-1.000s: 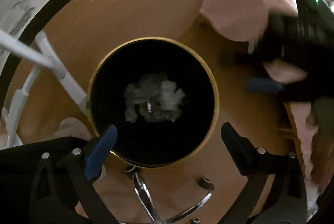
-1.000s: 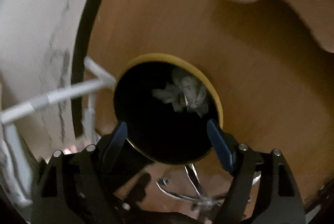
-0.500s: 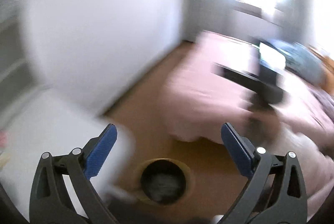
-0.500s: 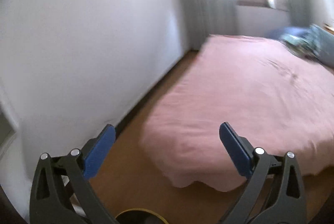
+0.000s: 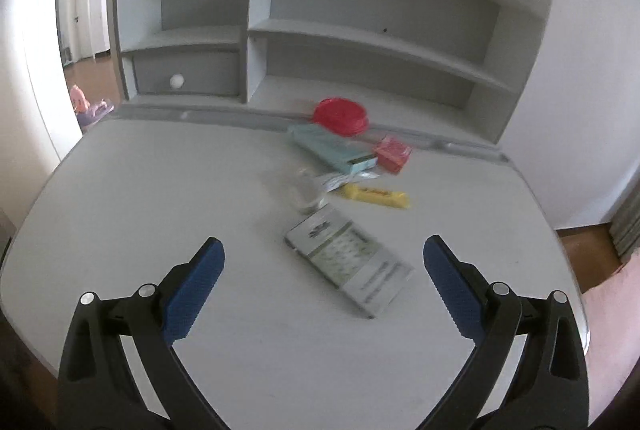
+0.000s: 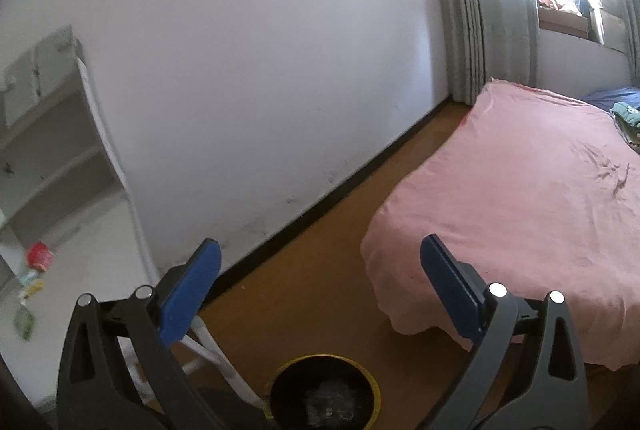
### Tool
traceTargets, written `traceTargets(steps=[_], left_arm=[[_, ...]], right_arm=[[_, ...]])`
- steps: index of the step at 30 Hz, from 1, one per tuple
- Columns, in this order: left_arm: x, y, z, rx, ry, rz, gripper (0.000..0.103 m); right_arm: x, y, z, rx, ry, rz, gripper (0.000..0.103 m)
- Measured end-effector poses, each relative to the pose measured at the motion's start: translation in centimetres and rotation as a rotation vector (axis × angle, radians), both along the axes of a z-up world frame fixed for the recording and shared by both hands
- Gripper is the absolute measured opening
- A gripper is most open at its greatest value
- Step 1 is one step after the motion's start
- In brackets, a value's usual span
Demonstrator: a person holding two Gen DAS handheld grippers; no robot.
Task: Collect trash
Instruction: 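Grasp the green-white cigarette pack with the left tool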
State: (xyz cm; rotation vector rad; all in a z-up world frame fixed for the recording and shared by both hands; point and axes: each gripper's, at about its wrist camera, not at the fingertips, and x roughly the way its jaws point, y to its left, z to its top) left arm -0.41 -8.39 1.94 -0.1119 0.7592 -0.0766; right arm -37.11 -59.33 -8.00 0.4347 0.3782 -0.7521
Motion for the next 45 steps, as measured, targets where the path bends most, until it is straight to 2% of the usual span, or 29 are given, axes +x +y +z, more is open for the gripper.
traceTargets(steps=[6, 11, 14, 17, 20, 25, 28, 31, 33, 35, 36, 38, 39, 40, 43, 45], left_arm=[[1.6, -0.7, -2.6, -0.001, 0.091, 0.014, 0.097], [5.0, -2.4, -5.0, 0.092, 0.146, 0.033, 0.097], [6.0, -3.1, -6.3, 0.139, 0.197, 0.043, 0.097], [5.6, -2.9, -6.6, 0.167, 0.196, 0.024, 0.097], [5.2, -1.7, -6.5, 0.200, 0.184, 0.017, 0.097], [4.8, 2.2, -6.0, 0.195, 0.204, 0.046, 0.097], [4.8, 3.4, -5.5, 0.149, 0.207, 0.029, 0.097], [4.9, 2.6, -5.5, 0.174, 0.191, -0.028, 0.097], [5.2, 2.1, -6.1, 0.191, 0.209, -0.063, 0.097], [5.2, 2.5, -6.5, 0.167, 0.195, -0.080, 0.097], [5.3, 2.6, -6.5, 0.170, 0.191, -0.090, 0.095], [5.6, 3.1, -6.2, 0.175, 0.173, -0.112, 0.082], [5.7, 3.4, -6.2, 0.177, 0.170, -0.112, 0.079], [5.8, 3.7, -6.1, 0.178, 0.164, -0.115, 0.071], [5.8, 5.2, -5.9, 0.179, 0.152, -0.106, 0.056], [6.0, 6.3, -5.9, 0.176, 0.152, -0.094, 0.055]], right_arm=[[-3.2, 2.0, 3.4, -0.117, -0.030, -0.047, 0.097], [-5.9, 0.8, 3.9, -0.137, -0.026, -0.083, 0.097], [-5.1, 0.0, 3.8, -0.136, -0.027, -0.082, 0.097], [-3.6, -0.6, 3.4, -0.128, -0.032, -0.062, 0.097], [-0.1, -0.9, 2.7, -0.108, -0.042, 0.000, 0.097], [8.9, 2.0, 1.9, -0.083, -0.038, 0.195, 0.097], [15.2, 5.3, 1.3, -0.062, -0.026, 0.347, 0.097], [22.6, 9.8, 0.5, -0.006, 0.023, 0.583, 0.097], [27.4, 13.9, -0.1, 0.024, 0.075, 0.797, 0.097], [30.8, 17.8, -0.3, 0.026, 0.122, 0.958, 0.097], [32.6, 20.0, -0.5, 0.014, 0.145, 1.034, 0.096], [35.3, 23.6, -0.9, -0.050, 0.201, 1.130, 0.095], [36.9, 25.4, -1.1, -0.094, 0.233, 1.178, 0.090], [38.2, 27.0, -1.4, -0.123, 0.260, 1.221, 0.087], [40.5, 29.5, -2.5, -0.165, 0.337, 1.271, 0.081], [42.1, 30.6, -3.2, -0.194, 0.382, 1.288, 0.078]])
